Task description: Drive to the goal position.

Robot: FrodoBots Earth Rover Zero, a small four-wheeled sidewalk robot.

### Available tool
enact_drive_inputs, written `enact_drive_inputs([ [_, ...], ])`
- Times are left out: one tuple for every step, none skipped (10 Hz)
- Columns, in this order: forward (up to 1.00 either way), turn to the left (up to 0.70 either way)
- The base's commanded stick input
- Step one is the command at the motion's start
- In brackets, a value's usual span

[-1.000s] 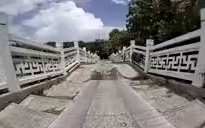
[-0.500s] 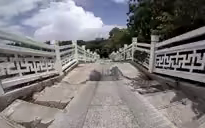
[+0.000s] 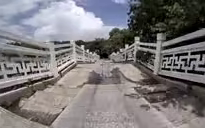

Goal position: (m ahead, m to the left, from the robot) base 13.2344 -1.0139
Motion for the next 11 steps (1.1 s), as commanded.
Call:
enact_drive_inputs([
  [0.7, 0.0],
  [0.7, 0.0],
  [0.7, 0.0],
  [0.7, 0.0],
  [0.7, 0.0],
  [0.7, 0.0],
  [0.7, 0.0],
  [0.7, 0.0],
  [0.7, 0.0],
  [0.7, 0.0],
  [0.7, 0.0],
])
